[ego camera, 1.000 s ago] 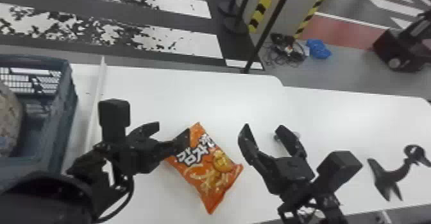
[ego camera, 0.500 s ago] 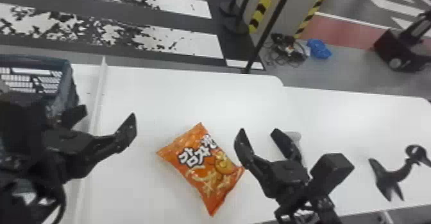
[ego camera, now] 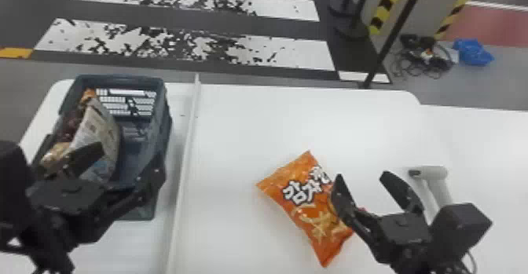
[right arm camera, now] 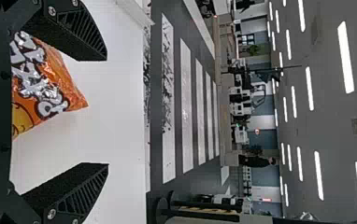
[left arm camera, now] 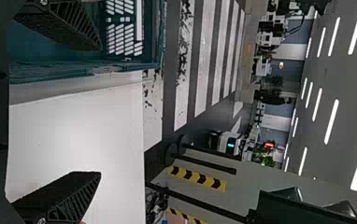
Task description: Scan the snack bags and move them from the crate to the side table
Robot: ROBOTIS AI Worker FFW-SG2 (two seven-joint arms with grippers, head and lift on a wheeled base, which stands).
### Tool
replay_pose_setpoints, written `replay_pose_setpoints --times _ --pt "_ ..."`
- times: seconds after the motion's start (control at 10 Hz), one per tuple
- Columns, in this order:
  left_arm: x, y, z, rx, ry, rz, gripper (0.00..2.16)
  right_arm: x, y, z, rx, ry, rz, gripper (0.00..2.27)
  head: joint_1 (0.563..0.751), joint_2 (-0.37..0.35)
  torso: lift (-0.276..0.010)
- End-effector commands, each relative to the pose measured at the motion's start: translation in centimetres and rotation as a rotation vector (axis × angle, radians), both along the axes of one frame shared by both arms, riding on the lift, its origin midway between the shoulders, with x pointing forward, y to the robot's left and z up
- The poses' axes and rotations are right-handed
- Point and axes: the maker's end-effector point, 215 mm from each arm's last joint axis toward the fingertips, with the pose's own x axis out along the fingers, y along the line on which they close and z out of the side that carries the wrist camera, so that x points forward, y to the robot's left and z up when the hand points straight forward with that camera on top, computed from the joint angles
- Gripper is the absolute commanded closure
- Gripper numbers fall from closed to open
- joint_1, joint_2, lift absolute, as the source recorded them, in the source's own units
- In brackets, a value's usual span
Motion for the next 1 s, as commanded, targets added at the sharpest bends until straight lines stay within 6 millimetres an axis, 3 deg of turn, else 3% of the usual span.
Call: replay_pose_setpoints --times 0.0,0.2,0.4,0.6,0.9 --pt "-1.0 2.3 0.3 -0.016 0.013 0.022 0.04 -0.9 1.4 -2.0 -0.047 0.05 0.051 0.12 0.695 -0.095 -0.087" --pt "-1.2 5.1 0.4 0.009 0.015 0.069 0.04 -3.1 5.1 -4.5 -0.12 0.106 0.161 0.1 0.695 -0.001 -0.087" --pt "-1.0 6.2 0.3 0.022 0.013 0.093 0.03 -5.6 8.6 -6.8 -0.175 0.157 0.256 0.1 0.695 0.094 -0.087" --pt "-0.6 6.1 0.0 0.014 0.015 0.097 0.06 -6.4 8.8 -8.8 -0.219 0.217 0.278 0.12 0.695 0.166 -0.087" --pt "-0.2 5.7 0.0 0.005 0.011 0.092 0.06 -5.4 6.8 -11.7 -0.296 0.252 0.271 0.12 0.695 0.157 -0.087"
